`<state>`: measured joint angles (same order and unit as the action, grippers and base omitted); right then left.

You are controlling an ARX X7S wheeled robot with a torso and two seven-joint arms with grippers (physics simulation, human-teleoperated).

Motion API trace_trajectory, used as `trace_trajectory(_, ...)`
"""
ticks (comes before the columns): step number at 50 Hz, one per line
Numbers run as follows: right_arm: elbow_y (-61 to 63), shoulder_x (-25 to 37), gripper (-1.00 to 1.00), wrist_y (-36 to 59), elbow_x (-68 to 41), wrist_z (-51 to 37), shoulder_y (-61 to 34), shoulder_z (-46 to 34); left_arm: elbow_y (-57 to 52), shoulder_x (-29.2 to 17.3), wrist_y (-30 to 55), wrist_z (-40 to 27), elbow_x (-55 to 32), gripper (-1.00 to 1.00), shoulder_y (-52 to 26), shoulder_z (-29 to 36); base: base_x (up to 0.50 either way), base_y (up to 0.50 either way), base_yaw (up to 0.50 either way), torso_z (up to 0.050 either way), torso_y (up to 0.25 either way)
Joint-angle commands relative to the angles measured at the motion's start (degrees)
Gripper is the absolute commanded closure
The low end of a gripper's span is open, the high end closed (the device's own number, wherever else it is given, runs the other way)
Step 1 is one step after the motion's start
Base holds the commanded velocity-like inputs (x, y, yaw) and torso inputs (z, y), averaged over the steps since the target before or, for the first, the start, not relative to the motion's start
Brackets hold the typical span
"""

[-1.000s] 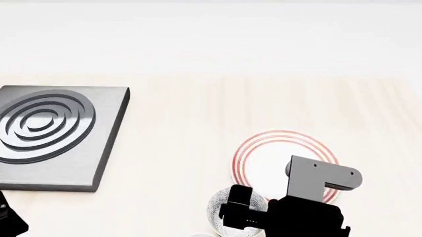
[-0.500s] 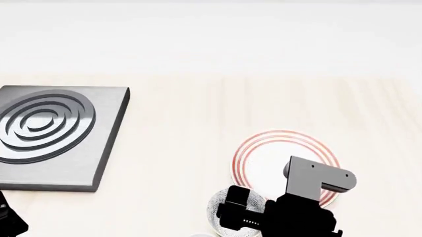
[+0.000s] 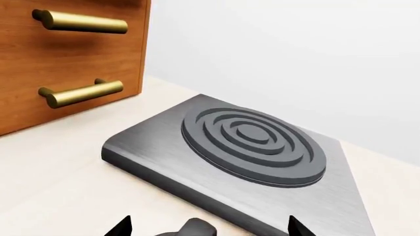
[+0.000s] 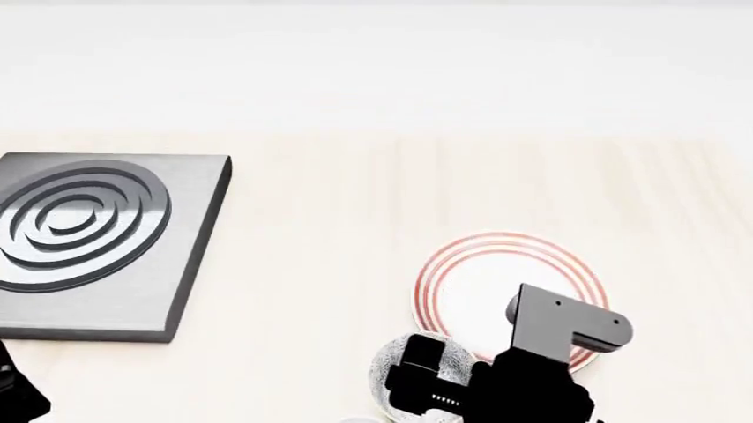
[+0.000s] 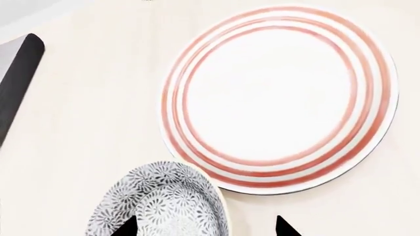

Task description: Pick the akita bowl between the plate and the ramekin and place it on the plate.

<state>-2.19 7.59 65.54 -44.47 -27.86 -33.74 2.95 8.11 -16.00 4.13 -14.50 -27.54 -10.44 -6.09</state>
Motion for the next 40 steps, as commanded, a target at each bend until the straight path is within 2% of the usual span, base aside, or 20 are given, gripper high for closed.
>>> trace_trajectory(1, -2.4, -0.6, -1.00, -1.1, -0.6, -0.5, -0.9, 1.1, -0.1, -0.1, 0.0, -0.2, -0.2, -1.00, 0.0, 0.1, 0.00, 0.00, 0.00, 0.000, 0.000)
trace_trajectory(40, -9.7, 0.2, -1.00, -3.4, -1.4, 1.5, -2.4, -0.6, 0.0, -0.4, -0.4, -0.6, -0.6, -1.00, 0.1, 0.6, 0.00, 0.00, 0.00, 0.000, 0.000)
